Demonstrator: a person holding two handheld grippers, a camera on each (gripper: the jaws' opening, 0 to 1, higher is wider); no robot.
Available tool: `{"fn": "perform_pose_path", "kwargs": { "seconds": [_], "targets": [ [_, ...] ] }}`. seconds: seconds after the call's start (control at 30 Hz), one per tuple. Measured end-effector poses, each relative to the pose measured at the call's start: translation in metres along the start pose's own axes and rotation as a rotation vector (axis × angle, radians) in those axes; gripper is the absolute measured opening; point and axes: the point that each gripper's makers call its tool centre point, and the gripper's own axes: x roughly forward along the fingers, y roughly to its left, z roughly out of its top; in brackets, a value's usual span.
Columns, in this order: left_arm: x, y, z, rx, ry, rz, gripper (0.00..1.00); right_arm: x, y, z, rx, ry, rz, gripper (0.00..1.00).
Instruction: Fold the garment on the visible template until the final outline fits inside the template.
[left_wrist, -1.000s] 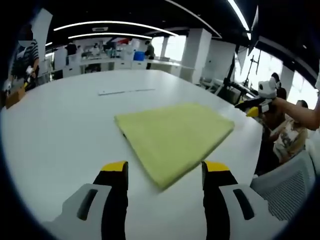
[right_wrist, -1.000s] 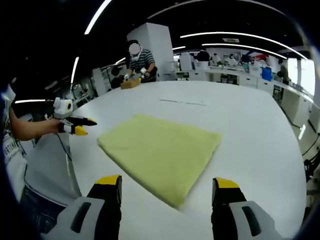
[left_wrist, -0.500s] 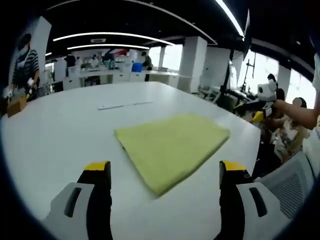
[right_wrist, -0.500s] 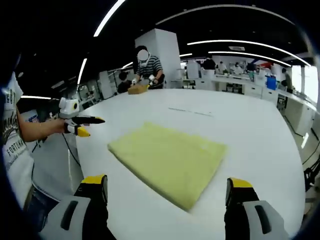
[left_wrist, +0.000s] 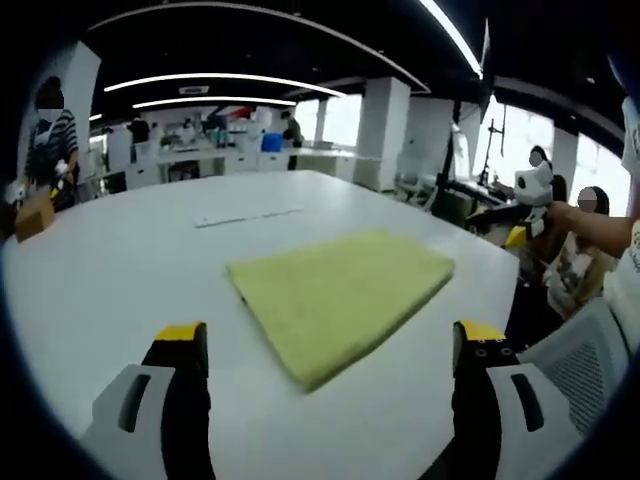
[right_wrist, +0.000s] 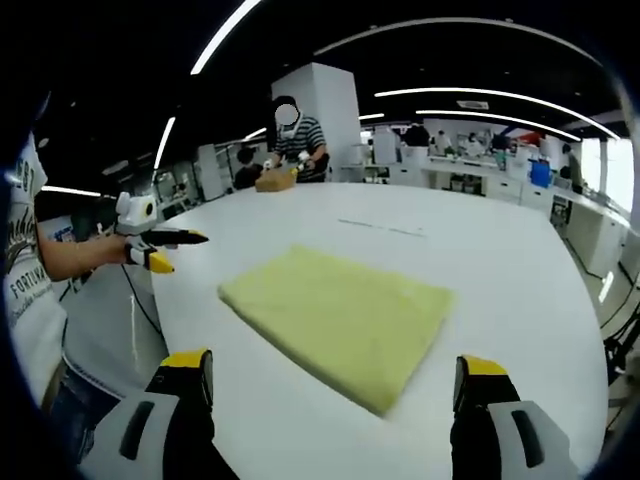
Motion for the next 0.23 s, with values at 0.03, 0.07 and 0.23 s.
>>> {"fn": "perform_pose_path", "kwargs": {
  "seconds": [0.03, 0.07, 0.23],
  "targets": [
    [-0.0006, -0.0004, -0.0009, 0.001, 0.003, 0.002, 0.99, 0.0001, -0.0013, -0.0011, 0.002, 0.002, -0.003, 0.99],
    [-0.0013, -0.0009, -0.0013, -0.001, 0.002, 0.003, 0.99, 0.0002, -0.0015, -0.0015, 0.005, 0.004, -0.004, 0.99],
    [-0.0045, -0.0016, -0.0043, -0.015, 0.006, 0.014, 0.99, 0.0002, -0.0034, -0.0059, -0.002, 0.023, -0.007, 0.99]
  ]
}}
